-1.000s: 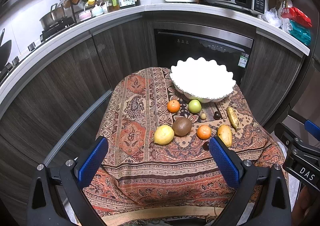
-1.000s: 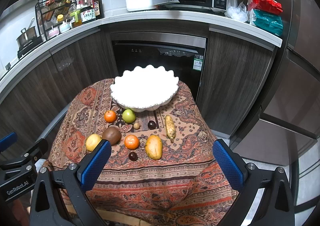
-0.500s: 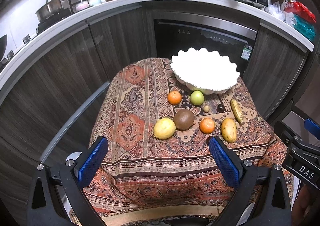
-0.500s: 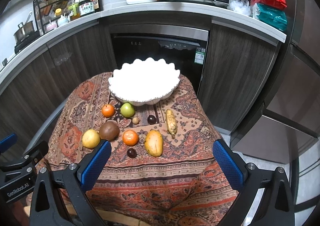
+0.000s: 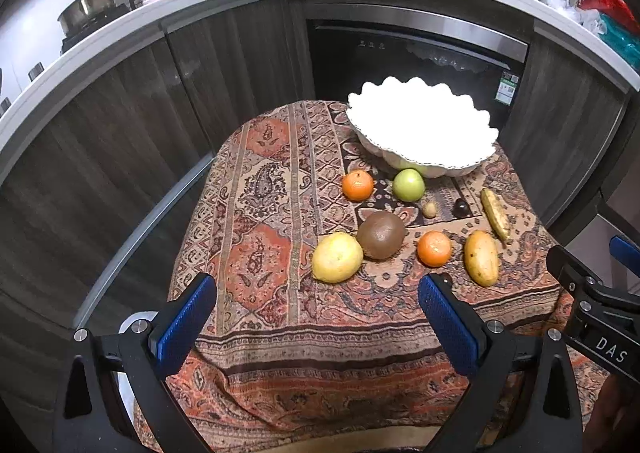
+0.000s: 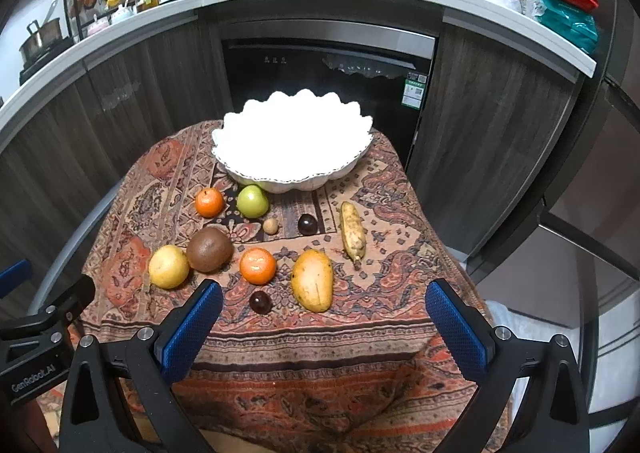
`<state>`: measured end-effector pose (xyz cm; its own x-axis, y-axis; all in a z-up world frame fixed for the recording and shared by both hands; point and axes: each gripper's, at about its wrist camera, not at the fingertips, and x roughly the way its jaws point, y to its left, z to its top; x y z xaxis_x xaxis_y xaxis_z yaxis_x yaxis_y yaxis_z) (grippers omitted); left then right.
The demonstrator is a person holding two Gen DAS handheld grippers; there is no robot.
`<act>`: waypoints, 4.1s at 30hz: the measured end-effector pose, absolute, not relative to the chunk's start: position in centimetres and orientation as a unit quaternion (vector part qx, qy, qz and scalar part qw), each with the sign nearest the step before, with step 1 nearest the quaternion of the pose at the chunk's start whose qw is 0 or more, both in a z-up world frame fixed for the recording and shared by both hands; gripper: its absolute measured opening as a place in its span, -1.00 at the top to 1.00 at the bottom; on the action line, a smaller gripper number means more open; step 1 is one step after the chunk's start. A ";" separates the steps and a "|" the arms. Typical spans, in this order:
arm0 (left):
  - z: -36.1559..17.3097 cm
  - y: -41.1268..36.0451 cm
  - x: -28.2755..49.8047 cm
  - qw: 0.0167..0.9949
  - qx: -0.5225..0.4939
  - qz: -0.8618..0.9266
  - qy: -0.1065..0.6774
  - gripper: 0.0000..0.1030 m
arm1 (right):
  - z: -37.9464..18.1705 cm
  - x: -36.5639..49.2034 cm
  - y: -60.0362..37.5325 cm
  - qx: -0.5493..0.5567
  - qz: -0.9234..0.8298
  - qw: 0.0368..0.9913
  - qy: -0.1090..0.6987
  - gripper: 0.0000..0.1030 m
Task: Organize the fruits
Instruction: 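Move left gripper toward the yellow grapefruit while right gripper approaches the mango, then close left gripper on the grapefruit while right gripper closes on the mango, then lift and carry the grapefruit with left gripper while right gripper carries the mango to the bowl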
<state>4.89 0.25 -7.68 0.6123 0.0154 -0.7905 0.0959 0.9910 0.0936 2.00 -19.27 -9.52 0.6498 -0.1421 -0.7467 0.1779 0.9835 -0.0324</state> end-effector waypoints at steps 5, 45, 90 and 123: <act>-9.6 0.2 6.5 0.892 0.067 -0.025 0.446 -0.97 | -11.0 3.4 -19.3 0.017 -0.090 0.905 0.416 -0.98; -22.6 -1.4 14.8 0.849 0.113 -0.061 0.512 -0.73 | -23.5 11.7 -20.4 0.010 -0.109 0.852 0.512 -0.48; -18.5 -1.9 12.2 0.857 0.093 -0.075 0.501 -0.11 | -19.9 9.1 -20.5 0.044 -0.063 0.872 0.484 0.04; -11.0 -4.8 15.6 0.885 0.083 -0.097 0.447 -0.11 | -12.2 11.5 -22.6 0.047 -0.058 0.908 0.413 0.04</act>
